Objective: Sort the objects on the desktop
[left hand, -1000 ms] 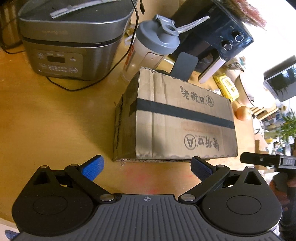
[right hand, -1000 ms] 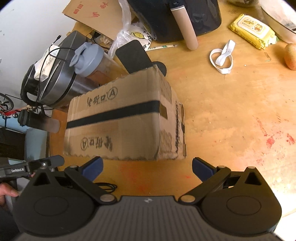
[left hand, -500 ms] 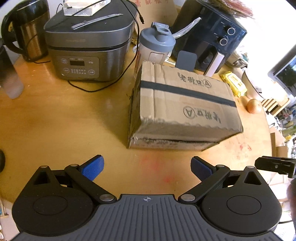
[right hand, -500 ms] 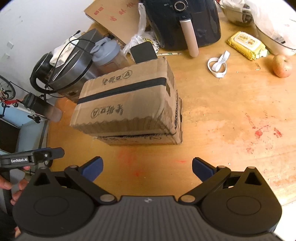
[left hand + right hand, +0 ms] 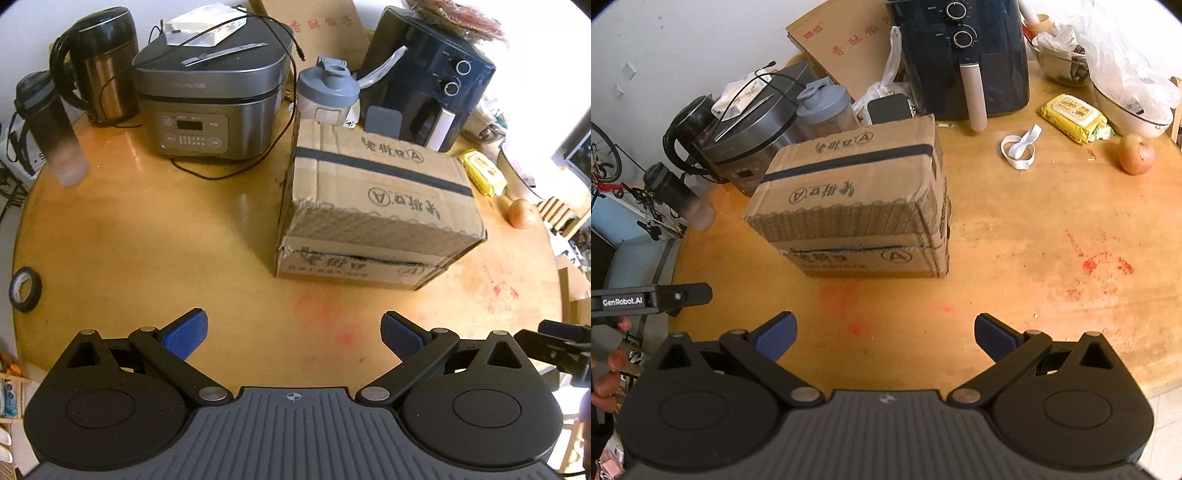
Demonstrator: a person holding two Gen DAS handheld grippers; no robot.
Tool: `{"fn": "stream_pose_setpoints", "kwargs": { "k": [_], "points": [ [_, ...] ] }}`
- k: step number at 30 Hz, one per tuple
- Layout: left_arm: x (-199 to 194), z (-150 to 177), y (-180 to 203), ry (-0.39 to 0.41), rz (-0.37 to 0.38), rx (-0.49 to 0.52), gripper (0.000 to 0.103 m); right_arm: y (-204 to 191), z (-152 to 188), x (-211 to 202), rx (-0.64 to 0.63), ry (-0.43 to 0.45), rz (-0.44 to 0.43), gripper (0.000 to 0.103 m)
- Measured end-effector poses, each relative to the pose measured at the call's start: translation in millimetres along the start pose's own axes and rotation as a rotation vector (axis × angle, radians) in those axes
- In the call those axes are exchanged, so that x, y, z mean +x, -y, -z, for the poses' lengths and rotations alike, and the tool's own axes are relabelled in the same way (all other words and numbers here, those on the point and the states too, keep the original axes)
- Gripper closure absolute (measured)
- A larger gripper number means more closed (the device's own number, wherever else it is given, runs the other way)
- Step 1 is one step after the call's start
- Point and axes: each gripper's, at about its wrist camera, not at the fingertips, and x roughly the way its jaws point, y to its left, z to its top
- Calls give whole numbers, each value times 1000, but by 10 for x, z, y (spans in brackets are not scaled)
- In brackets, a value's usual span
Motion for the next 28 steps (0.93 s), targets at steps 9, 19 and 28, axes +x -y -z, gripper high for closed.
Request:
{"fn": "stream_pose_setpoints", "kwargs": {
  "k": [9,19,28],
  "points": [
    [-28,93,9,-3,-8,-11,0,30,94,-32,7,-11,-4,0],
    [-22,121,44,-16,-28,-13,0,37,162,-32,7,-18,-8,0],
    [-1,137,52,-25,-36,-20,0,58,186,-29,8,-25,-11,0]
  ]
}}
